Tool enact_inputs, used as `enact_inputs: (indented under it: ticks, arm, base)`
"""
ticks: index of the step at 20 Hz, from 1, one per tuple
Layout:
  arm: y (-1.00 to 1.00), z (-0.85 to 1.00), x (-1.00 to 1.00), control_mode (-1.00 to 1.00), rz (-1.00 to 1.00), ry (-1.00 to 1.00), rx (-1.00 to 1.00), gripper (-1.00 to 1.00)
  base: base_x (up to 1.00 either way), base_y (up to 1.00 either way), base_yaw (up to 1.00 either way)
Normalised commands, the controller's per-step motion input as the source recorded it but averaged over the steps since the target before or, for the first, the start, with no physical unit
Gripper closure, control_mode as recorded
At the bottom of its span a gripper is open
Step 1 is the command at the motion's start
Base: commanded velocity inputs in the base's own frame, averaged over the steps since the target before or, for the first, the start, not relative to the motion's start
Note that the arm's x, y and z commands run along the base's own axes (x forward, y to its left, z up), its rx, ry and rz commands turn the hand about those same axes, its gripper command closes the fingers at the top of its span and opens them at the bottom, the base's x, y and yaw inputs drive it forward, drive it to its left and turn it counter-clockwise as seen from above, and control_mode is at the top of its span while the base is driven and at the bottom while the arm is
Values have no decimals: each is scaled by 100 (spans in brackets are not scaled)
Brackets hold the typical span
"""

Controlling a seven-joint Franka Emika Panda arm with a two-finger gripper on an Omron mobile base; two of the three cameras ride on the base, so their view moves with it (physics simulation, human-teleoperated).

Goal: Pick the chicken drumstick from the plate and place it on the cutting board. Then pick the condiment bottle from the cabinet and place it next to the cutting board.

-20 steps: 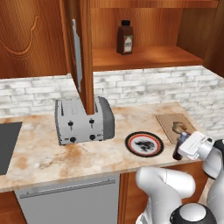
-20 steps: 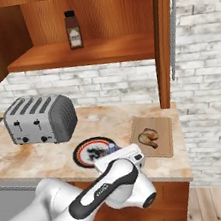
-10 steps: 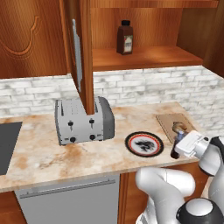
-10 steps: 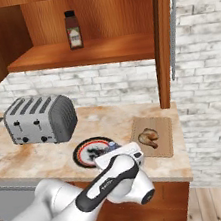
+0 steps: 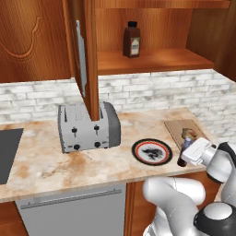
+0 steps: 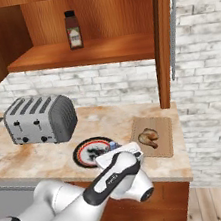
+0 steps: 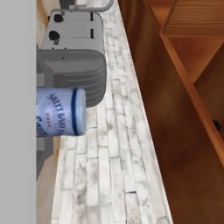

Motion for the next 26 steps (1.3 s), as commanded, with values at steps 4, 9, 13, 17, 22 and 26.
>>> enact_inputs:
  ticks: [4,9,13,17,22,26]
  arm:
    - [0,-14,16,-100,0,0,0,100]
    - [0,-15,14,-100,0,0,0,100]
    - [0,-24,9,-100,0,0,0,100]
    - [0,-25,11,-100,0,0,0,100]
    - [0,-21,13,-100,0,0,0,100]
    - [0,-22,9,-100,0,0,0,100]
  base:
    - [0,0,0]
    - [0,0,0]
    - [0,0,0]
    - [0,0,0]
    - [0,0,0]
    - [0,0,0]
